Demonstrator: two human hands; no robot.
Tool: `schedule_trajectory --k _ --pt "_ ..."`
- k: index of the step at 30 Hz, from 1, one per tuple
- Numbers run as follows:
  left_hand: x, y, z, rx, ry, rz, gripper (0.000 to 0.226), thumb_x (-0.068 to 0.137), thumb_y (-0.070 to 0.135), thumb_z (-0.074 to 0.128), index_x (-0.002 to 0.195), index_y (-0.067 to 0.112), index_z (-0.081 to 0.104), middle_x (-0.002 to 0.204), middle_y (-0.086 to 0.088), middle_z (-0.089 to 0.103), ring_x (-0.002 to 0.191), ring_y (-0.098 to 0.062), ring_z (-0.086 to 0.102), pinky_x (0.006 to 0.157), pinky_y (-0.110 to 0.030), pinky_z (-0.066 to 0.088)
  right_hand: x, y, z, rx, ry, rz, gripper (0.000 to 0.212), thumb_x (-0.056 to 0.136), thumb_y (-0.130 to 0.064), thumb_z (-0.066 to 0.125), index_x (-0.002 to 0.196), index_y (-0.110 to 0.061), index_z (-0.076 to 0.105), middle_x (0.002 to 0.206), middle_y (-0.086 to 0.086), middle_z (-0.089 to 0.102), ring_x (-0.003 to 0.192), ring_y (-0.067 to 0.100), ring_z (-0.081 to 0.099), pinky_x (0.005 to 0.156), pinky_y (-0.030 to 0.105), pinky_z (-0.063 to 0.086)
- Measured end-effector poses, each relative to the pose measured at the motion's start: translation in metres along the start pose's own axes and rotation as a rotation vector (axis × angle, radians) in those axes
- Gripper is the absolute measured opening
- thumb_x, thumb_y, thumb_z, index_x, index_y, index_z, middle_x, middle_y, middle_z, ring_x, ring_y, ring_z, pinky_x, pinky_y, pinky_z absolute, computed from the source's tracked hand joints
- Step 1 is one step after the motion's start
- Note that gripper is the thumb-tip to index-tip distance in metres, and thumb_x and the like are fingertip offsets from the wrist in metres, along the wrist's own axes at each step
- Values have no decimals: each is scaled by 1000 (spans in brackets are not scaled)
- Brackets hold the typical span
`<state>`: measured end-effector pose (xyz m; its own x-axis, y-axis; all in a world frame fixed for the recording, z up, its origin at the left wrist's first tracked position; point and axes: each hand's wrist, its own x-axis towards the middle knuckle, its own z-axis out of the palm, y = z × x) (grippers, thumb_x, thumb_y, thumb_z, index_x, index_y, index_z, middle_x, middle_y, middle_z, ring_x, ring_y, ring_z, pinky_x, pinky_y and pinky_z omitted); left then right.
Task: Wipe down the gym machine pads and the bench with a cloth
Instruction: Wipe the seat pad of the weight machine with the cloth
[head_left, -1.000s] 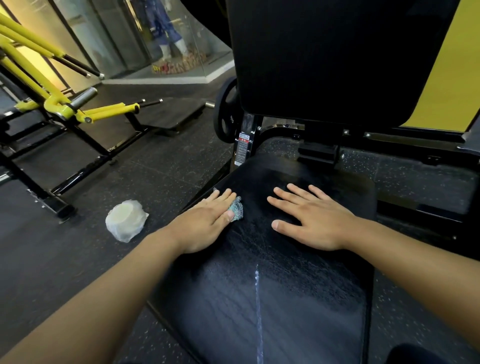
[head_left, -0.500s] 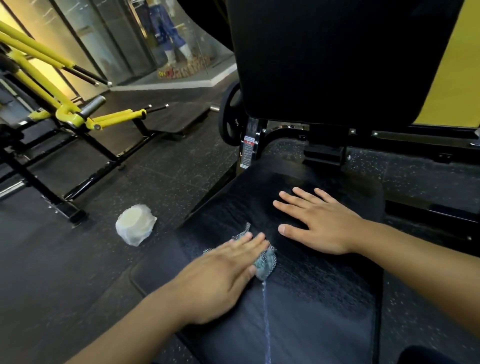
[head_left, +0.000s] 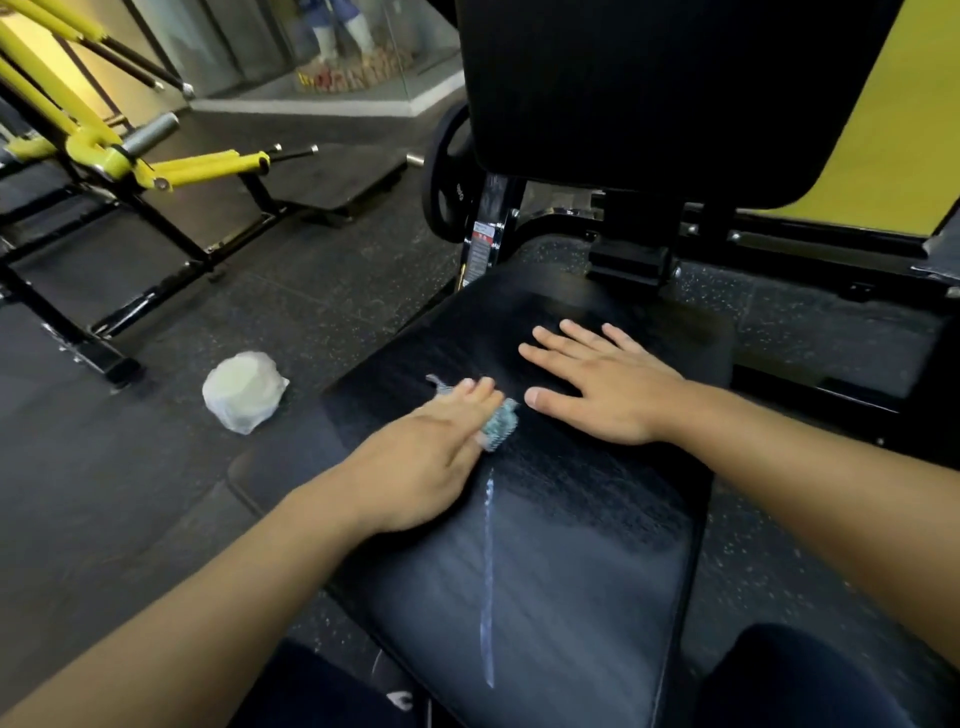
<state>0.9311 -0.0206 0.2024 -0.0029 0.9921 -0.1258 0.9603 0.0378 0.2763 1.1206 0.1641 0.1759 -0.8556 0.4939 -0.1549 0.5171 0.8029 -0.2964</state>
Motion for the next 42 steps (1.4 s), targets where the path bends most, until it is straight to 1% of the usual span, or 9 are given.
schedule_trajectory --k 9,13,17,20,28,32,35,39,42 --pt "-49 69 13 -64 -57 209 54 110 20 33 163 31 26 169 17 13 155 4 -2 124 -14 -4 -1 0 4 -12 -11 -2 75 95 -81 15 162 -48 4 170 -21 -8 156 4 -15 128 47 -7" --pt "-29 23 4 -43 5 73 61 105 6 39 162 26 30 168 13 15 156 -1 4 117 -6 -7 -2 -2 1 -12 -17 3 75 95 -80 15 162 -48 3 170 -20 -9 156 5 -15 128 47 -8" --pt "-11 -44 -14 -39 71 -200 59 106 4 36 162 21 30 170 4 18 158 -13 10 119 -15 1 -3 -3 1 -10 -27 0 73 97 -78 16 162 -48 3 170 -20 -9 156 6 -16 128 48 -9" --pt "-6 -46 -16 -34 99 -296 57 107 7 34 163 19 28 171 3 17 158 -11 9 120 -17 3 -4 -4 0 -5 -21 -5 70 99 -75 17 162 -47 4 170 -21 -8 156 6 -15 128 47 -9" --pt "-53 71 17 -18 25 51 67 103 9 40 165 22 18 172 7 7 155 -1 -3 111 -3 -16 -14 -21 6 22 -37 -56 60 107 -58 22 163 -43 7 171 -19 -3 157 6 -11 128 45 -10" --pt "-76 128 31 -74 -98 231 68 105 16 34 165 27 6 170 14 -7 151 4 -18 113 -14 -26 -20 -25 6 52 -60 -88 57 109 -52 23 163 -43 7 170 -21 -5 157 5 -13 128 44 -12" --pt "-73 118 32 -51 -46 243 66 101 17 28 165 27 13 170 13 1 155 1 -9 120 -18 -18 -21 -21 6 49 -47 -96 57 109 -54 22 163 -45 8 170 -23 -4 156 1 -14 127 40 -13" --pt "-57 25 10 -12 47 -4 73 98 -1 39 163 25 22 170 10 9 157 -4 4 120 -10 -7 -20 -24 7 43 -52 -101 56 109 -55 21 163 -45 8 169 -23 -5 155 0 -14 127 39 -13" --pt "-48 -42 -14 -9 98 -267 64 102 2 36 162 23 28 170 5 18 157 -7 13 116 -8 -1 -21 -26 8 47 -47 -101 57 109 -55 20 163 -44 8 170 -23 -5 155 1 -14 128 40 -12"
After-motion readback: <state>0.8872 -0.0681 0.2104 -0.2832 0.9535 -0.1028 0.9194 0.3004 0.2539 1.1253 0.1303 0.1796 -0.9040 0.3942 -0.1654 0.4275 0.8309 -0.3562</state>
